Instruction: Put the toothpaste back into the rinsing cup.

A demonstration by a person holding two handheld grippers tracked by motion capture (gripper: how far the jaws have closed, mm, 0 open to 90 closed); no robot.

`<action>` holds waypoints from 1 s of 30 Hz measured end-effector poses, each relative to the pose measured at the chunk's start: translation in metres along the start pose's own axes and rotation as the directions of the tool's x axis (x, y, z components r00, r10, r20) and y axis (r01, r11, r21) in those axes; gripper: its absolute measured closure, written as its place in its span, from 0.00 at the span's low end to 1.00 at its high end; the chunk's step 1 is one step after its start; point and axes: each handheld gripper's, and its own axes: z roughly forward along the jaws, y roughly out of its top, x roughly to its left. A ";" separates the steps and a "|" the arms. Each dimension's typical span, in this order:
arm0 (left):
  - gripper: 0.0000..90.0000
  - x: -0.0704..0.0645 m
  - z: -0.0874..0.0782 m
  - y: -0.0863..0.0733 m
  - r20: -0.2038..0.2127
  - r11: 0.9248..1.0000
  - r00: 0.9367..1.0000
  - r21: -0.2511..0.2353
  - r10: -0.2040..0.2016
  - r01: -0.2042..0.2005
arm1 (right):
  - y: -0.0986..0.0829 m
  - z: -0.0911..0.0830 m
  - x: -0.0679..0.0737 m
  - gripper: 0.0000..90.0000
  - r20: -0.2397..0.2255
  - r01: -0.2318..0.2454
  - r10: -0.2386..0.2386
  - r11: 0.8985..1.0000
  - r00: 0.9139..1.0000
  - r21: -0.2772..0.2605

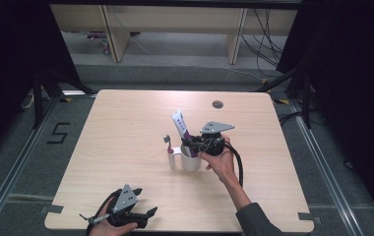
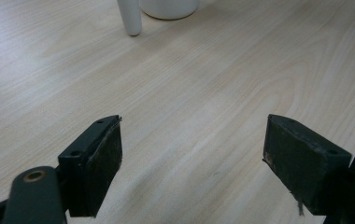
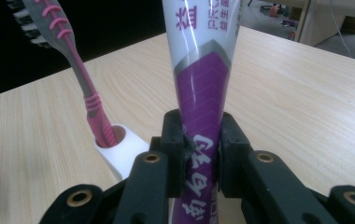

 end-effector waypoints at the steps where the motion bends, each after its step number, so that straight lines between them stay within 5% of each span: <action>1: 0.21 0.000 0.000 0.000 0.002 1.000 1.000 0.002 0.002 -0.002 | -0.001 -0.001 0.002 0.85 -0.001 -0.018 0.018 1.000 1.000 0.011; 7: 0.21 -0.002 0.001 0.000 0.006 1.000 1.000 -0.013 -0.020 0.020 | -0.004 -0.003 0.000 0.85 0.010 0.022 -0.022 0.999 1.000 0.034; 8: 0.21 0.000 0.000 0.000 -0.002 1.000 1.000 0.006 0.004 -0.004 | -0.005 -0.002 0.001 0.85 0.010 0.015 -0.016 0.999 1.000 0.037; 9: 0.21 -0.001 0.001 0.000 0.005 1.000 1.000 -0.013 -0.017 0.017 | -0.006 -0.004 0.003 0.85 0.014 -0.002 0.001 0.999 1.000 0.051; 13: 0.21 0.000 0.000 0.000 -0.003 1.000 1.000 0.007 0.006 -0.006 | -0.009 -0.004 0.003 0.85 0.021 0.056 -0.058 0.997 0.998 0.060; 17: 0.21 -0.001 0.000 0.000 0.006 1.000 1.000 0.005 0.000 0.000 | -0.012 -0.008 0.006 0.84 0.020 0.006 -0.008 0.996 1.000 0.092; 21: 0.21 -0.002 0.002 -0.001 0.006 1.000 1.000 -0.012 -0.023 0.023 | -0.010 -0.010 0.006 0.82 -0.002 0.024 -0.023 0.996 1.000 0.082; 23: 0.21 -0.001 0.000 0.000 0.006 1.000 1.000 0.007 0.000 0.000 | -0.008 -0.012 0.008 0.79 0.013 0.046 -0.047 0.996 0.999 0.082; 30: 0.21 -0.001 0.000 0.000 0.004 1.000 1.000 0.006 -0.001 0.001 | -0.008 -0.018 0.009 0.73 0.020 0.033 -0.034 0.996 0.999 0.088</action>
